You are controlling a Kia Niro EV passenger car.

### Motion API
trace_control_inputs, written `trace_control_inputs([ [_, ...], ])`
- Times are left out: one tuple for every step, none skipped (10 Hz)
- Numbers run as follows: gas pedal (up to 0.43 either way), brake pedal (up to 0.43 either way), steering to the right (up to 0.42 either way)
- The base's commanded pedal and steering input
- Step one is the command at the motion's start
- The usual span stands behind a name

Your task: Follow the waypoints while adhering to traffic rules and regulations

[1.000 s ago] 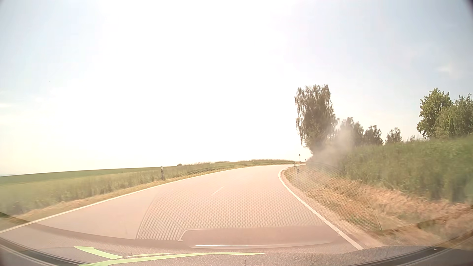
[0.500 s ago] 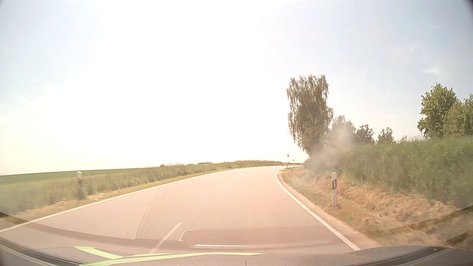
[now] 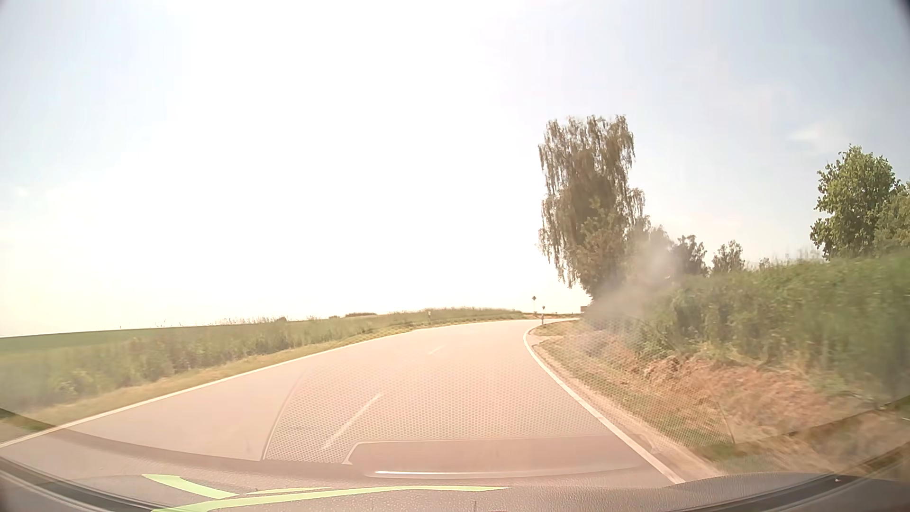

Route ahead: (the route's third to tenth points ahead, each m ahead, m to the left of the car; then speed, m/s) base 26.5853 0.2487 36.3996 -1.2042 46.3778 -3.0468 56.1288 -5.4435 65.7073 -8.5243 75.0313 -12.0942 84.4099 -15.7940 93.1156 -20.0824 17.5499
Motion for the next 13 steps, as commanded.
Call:
trace_control_inputs([
  [0.0,0.091,0.025],
  [0.0,0.104,0.024],
  [0.0,0.122,0.023],
  [0.0,0.134,0.022],
  [0.0,0.14,0.022],
  [0.0,0.134,0.022],
  [0.0,0.128,0.022],
  [0.0,0.122,0.022],
  [0.0,0.122,0.022],
  [0.0,0.11,0.022],
  [0.0,0.061,0.022],
  [0.0,0.012,0.022],
  [0.0,0.0,0.022],
])
